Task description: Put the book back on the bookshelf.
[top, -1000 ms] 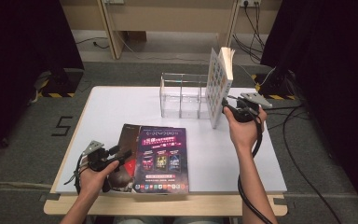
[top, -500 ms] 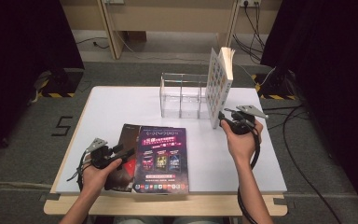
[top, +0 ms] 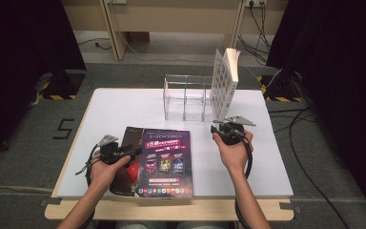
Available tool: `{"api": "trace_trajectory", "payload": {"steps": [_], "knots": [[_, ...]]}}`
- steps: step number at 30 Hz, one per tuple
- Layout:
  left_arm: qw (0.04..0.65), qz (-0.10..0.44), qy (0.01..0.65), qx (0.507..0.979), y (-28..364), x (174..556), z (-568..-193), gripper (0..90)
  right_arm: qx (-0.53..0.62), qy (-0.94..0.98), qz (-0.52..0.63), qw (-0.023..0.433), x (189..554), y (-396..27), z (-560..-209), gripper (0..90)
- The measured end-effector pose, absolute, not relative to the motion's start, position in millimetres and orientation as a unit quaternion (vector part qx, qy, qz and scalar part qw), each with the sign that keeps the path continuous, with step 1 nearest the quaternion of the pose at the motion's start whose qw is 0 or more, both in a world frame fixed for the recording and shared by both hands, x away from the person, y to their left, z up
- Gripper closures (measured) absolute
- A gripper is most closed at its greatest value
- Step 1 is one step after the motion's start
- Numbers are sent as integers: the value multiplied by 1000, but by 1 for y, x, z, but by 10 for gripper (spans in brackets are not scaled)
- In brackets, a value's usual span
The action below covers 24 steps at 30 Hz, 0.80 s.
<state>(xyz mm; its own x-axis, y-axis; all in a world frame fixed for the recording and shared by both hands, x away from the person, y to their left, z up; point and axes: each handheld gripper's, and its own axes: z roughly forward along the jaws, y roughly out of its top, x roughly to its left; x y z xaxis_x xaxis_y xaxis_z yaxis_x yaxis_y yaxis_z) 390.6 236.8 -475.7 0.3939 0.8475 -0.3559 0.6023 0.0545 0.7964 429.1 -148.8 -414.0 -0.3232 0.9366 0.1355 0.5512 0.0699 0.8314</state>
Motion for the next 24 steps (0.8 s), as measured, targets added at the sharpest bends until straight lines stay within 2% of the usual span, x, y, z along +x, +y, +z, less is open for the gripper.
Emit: {"api": "trace_trajectory", "payload": {"steps": [9, 12, 19, 24], "knots": [[474, 112, 549, 679, 232, 397, -481, 567, 531, 721, 400, 194, 433, -131, -436, 772], [470, 113, 551, 680, 233, 396, -481, 615, 528, 727, 395, 188, 434, -125, -442, 775], [449, 122, 562, 684, 238, 394, -482, 790, 526, 739, 381, 176, 435, -115, -451, 759], [434, 119, 567, 690, 238, 395, -484, 864, 525, 748, 370, 167, 436, -108, -458, 770]]}}
